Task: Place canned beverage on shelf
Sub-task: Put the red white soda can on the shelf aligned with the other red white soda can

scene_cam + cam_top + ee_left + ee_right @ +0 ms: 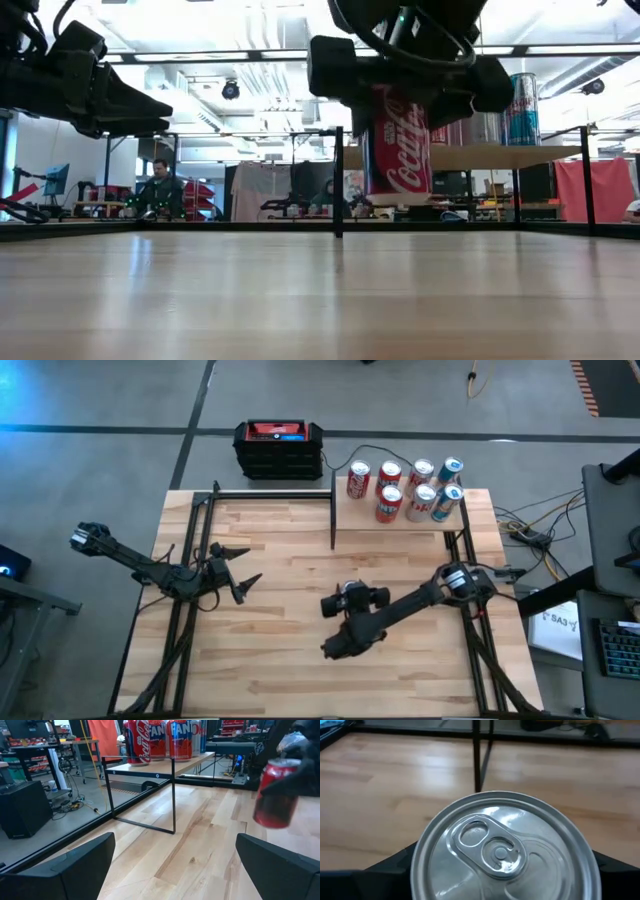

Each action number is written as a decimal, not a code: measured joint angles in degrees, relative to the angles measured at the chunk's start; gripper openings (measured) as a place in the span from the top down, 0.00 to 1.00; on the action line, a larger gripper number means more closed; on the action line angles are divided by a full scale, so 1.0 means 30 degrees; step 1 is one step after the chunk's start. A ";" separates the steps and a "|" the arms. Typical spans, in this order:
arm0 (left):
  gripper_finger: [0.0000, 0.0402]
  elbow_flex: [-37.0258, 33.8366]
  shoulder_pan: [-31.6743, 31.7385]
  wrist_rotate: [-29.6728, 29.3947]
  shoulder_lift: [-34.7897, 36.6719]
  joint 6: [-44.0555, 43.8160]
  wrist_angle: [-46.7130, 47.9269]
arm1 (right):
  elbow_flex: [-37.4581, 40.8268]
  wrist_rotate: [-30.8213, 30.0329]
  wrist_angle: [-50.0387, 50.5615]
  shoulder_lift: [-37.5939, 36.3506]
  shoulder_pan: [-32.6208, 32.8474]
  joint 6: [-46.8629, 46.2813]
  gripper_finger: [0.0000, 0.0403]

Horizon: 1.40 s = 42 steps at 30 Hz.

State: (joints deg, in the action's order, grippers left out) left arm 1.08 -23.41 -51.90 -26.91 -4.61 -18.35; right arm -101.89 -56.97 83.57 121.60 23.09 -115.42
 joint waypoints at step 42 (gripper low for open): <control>0.00 0.0000 0.0004 0.0000 0.0004 -0.0005 0.0000 | -0.3962 -0.2501 0.2140 -0.1467 -0.5921 0.3781 0.26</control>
State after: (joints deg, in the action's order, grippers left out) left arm 1.08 -23.40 -51.90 -26.90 -4.62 -18.35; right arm -113.78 -64.47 89.99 117.20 5.32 -104.07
